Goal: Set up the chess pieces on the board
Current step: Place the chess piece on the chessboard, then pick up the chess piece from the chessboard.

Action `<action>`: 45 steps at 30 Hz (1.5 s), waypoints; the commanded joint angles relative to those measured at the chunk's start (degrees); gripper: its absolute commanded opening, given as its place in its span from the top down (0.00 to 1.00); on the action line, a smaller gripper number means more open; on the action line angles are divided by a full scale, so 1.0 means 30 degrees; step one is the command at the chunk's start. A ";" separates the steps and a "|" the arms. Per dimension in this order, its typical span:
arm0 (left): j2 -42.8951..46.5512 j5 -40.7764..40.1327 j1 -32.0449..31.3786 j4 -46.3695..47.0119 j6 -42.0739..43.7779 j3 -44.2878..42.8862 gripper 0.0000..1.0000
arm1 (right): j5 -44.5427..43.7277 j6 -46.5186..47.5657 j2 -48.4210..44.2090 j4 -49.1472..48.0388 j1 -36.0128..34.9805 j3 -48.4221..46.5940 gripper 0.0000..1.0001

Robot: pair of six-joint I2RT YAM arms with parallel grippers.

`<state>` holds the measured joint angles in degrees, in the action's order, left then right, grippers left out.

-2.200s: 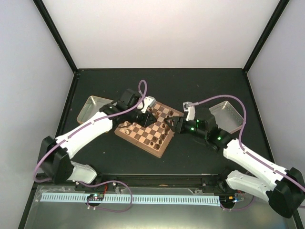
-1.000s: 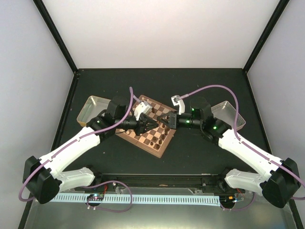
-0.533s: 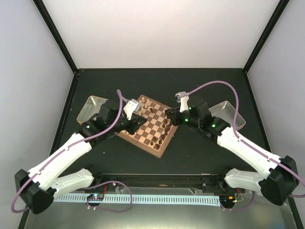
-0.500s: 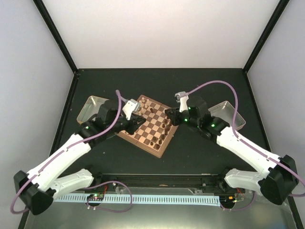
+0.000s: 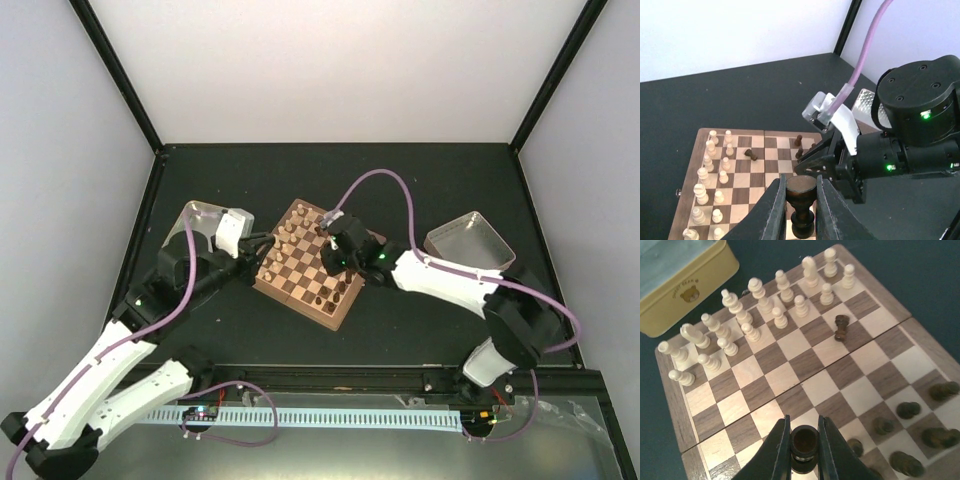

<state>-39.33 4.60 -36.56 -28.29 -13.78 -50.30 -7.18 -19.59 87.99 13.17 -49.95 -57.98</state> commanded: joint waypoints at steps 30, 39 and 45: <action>-0.0780 -0.0088 0.0099 -0.0009 0.0276 0.0292 0.90 | -0.0090 -0.1183 0.4803 0.3853 -0.1044 -0.4037 0.66; -0.0776 -0.0048 0.0116 0.0031 0.0258 0.0280 0.90 | -0.0019 -0.0969 0.6164 0.5154 -0.1022 -0.5165 0.69; -0.0776 -0.0014 0.0124 0.0027 0.0265 0.0284 0.90 | 0.0009 -0.1097 0.6146 0.5306 -0.1044 -0.5183 0.89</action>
<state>-42.00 4.29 -36.53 -28.51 -13.65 -49.23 -6.98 -22.65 106.72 28.01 -52.75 -72.03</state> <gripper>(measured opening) 0.151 0.176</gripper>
